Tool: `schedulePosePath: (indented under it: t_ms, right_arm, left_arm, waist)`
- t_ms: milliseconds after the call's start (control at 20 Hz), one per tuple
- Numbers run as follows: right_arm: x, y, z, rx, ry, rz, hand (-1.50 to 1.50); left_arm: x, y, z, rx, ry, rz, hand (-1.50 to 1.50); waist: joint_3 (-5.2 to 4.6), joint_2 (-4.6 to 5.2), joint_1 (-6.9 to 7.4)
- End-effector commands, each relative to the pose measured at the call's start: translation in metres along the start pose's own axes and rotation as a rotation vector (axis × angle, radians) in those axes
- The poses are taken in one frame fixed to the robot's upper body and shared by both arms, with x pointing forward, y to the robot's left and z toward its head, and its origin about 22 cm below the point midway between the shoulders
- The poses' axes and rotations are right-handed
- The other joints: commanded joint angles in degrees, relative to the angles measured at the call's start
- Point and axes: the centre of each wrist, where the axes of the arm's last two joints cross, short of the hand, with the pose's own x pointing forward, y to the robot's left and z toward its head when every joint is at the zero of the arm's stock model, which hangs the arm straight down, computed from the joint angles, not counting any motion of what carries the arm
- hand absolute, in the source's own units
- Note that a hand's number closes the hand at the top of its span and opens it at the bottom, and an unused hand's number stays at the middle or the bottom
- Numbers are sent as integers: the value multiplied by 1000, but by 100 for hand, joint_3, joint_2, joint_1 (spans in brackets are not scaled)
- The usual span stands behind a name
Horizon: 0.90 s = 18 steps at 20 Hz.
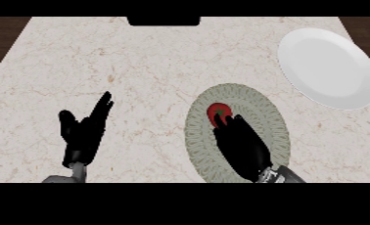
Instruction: Pick the squash from the placemat and place it in the plate
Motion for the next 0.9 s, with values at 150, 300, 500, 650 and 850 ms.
schedulePosePath:
  t_ms: [150, 300, 500, 650, 850]
  right_arm:
    - [-1, -25, 6, -275, -134, -81, 150]
    - [10, -15, 12, -313, 111, -449, 150]
    - [10, -25, 26, -453, 353, -812, 150]
    - [5, -24, 36, -599, 458, -844, 150]
    - [-12, -36, 42, -729, 569, -950, 150]
  left_arm:
    - [-7, -11, 0, -28, 28, -1, 0]
    - [-14, -4, 6, -4, 45, 17, 0]
    - [-8, 7, 8, 27, 25, 19, 0]
    - [-14, 8, 12, -1, 44, 5, 0]
    - [-7, 10, 5, -5, 40, 23, 0]
  waist:
    - [-20, 65, -13]
    - [-11, 70, -126]
    - [-4, 41, -250]
    - [-16, 44, -139]
    - [-22, 62, -84]
